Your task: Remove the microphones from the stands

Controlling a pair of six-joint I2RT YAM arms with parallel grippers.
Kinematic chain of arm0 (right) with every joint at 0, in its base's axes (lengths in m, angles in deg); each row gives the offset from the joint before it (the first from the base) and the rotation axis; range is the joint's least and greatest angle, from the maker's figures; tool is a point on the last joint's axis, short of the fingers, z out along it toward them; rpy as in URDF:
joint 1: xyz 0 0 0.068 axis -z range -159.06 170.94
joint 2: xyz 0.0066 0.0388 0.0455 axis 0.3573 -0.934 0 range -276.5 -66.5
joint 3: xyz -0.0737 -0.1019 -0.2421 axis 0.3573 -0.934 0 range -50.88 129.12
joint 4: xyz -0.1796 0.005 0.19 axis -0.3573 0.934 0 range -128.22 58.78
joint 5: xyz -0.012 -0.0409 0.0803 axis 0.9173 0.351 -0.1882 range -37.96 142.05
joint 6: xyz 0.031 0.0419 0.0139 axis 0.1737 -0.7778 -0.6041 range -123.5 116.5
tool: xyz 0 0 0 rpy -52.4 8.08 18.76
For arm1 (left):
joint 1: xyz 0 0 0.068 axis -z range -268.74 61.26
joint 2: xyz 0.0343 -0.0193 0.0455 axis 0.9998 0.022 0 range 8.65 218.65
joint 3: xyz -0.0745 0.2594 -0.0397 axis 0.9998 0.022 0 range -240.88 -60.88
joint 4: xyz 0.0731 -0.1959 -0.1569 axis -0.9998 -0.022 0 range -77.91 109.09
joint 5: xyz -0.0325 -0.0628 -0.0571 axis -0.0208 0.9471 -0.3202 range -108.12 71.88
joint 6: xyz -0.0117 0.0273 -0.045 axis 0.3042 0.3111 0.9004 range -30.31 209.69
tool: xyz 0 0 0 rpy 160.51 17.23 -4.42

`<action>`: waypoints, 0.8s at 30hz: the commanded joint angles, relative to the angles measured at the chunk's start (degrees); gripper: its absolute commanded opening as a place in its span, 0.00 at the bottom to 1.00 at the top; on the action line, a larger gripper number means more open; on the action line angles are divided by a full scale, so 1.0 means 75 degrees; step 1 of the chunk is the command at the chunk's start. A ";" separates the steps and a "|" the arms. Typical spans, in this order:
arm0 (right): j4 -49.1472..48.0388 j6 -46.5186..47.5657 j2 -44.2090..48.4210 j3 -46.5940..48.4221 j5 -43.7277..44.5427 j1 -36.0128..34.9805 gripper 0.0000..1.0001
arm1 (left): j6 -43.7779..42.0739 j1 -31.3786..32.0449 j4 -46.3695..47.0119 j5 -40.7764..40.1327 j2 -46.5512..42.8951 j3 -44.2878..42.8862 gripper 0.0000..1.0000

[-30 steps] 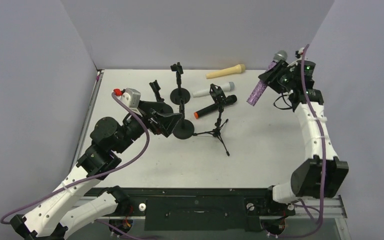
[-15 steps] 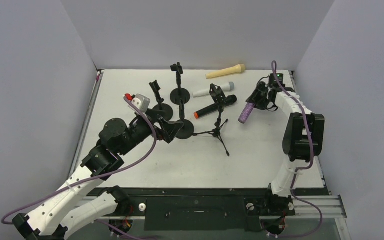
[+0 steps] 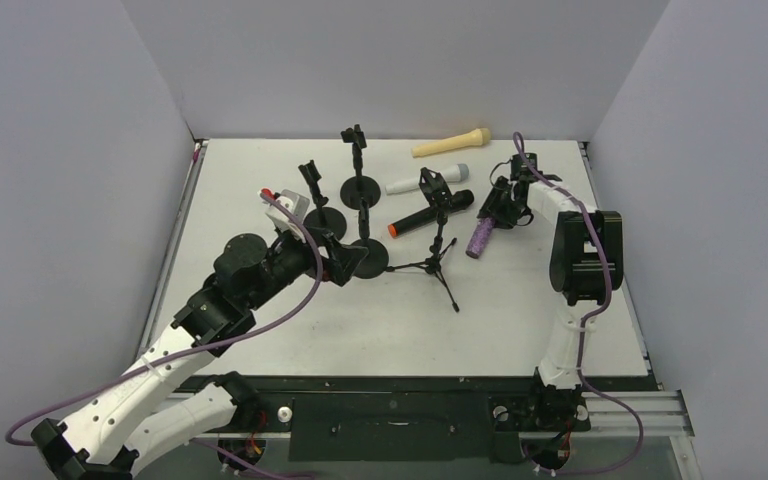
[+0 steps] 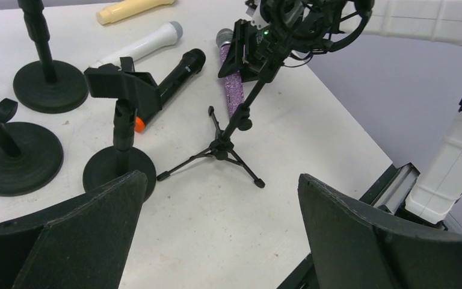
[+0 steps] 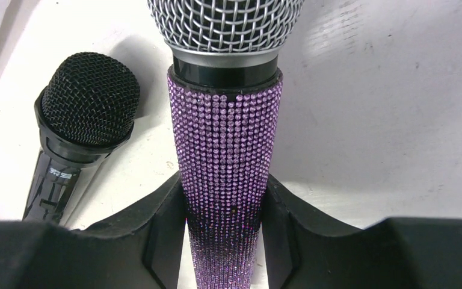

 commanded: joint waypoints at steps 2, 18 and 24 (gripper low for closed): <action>-0.0044 0.0204 0.0144 0.0296 0.0505 -0.0025 0.19 | 0.0103 -0.0047 -0.0282 -0.0486 0.0131 -0.0066 0.96; -0.0159 0.0218 0.0341 0.0129 0.0503 -0.0082 0.60 | 0.0325 -0.0052 -0.1203 -0.1621 0.0418 -0.0500 0.96; -0.0146 0.0209 0.0687 0.0122 0.0410 -0.0062 0.60 | 0.0300 -0.0046 -0.1336 -0.1823 0.0474 -0.0635 0.96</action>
